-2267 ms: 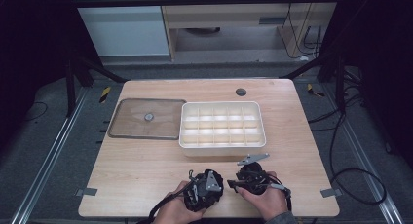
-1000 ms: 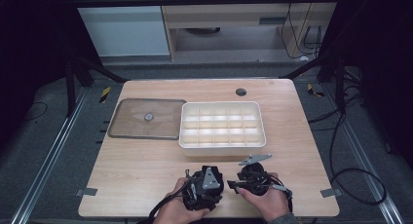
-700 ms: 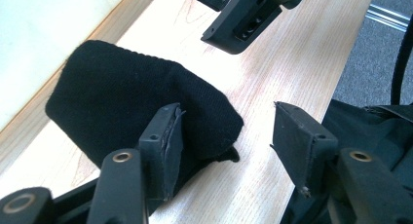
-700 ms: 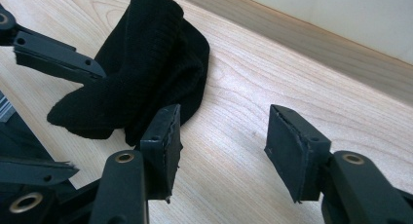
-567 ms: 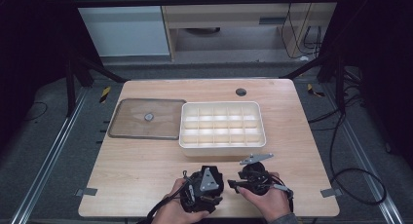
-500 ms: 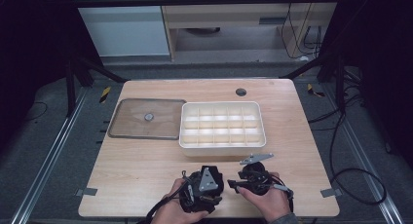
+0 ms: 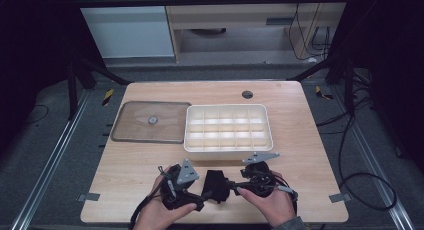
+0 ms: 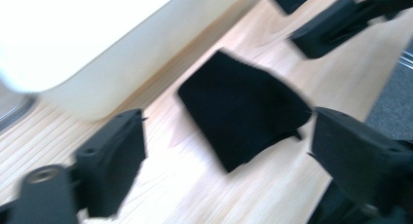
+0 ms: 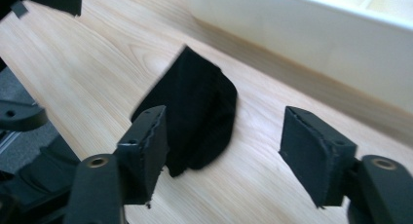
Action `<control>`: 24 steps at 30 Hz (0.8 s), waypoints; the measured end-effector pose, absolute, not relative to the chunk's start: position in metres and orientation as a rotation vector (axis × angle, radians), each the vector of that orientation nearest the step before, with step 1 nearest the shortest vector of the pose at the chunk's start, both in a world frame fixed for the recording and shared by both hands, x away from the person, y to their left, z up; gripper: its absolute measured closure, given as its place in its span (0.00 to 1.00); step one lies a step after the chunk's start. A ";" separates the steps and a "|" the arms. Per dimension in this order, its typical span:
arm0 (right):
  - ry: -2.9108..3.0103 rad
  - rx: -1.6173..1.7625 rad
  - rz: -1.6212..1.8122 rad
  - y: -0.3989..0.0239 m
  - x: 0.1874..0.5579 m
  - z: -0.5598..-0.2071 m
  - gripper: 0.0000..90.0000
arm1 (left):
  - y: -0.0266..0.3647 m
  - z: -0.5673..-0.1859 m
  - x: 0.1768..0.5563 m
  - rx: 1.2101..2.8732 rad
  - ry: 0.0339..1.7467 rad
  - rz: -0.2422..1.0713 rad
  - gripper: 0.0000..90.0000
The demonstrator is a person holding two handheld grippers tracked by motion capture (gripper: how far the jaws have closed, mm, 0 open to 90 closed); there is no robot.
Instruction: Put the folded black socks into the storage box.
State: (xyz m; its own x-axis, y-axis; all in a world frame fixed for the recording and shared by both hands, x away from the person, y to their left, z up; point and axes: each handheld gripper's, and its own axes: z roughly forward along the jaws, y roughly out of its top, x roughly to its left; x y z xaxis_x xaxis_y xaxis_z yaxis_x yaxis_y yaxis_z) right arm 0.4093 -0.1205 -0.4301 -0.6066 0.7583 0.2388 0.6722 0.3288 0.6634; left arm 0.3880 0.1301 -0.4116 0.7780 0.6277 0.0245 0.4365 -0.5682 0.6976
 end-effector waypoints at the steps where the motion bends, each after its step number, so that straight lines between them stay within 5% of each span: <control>1: 2.465 1.328 1.152 -0.118 0.410 -0.428 0.35 | 0.136 -0.413 0.390 2.262 0.812 0.356 0.10; 9: 2.469 1.360 1.193 -0.099 0.422 -0.432 0.26 | 0.187 -0.435 0.402 2.213 1.005 0.412 0.07; 24: 2.535 1.414 1.024 -0.070 0.436 -0.466 0.38 | 0.262 -0.484 0.415 2.126 1.243 0.459 0.09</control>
State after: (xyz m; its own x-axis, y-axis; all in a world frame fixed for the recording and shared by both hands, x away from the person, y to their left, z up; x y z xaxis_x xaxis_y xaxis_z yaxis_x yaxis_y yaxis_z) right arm 0.4356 -0.0703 -0.4665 -0.5762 0.7772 0.2529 0.7347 0.3570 0.5769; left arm 0.4147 0.2623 -0.4836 0.4955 0.8685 -0.0145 0.6507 -0.3600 0.6686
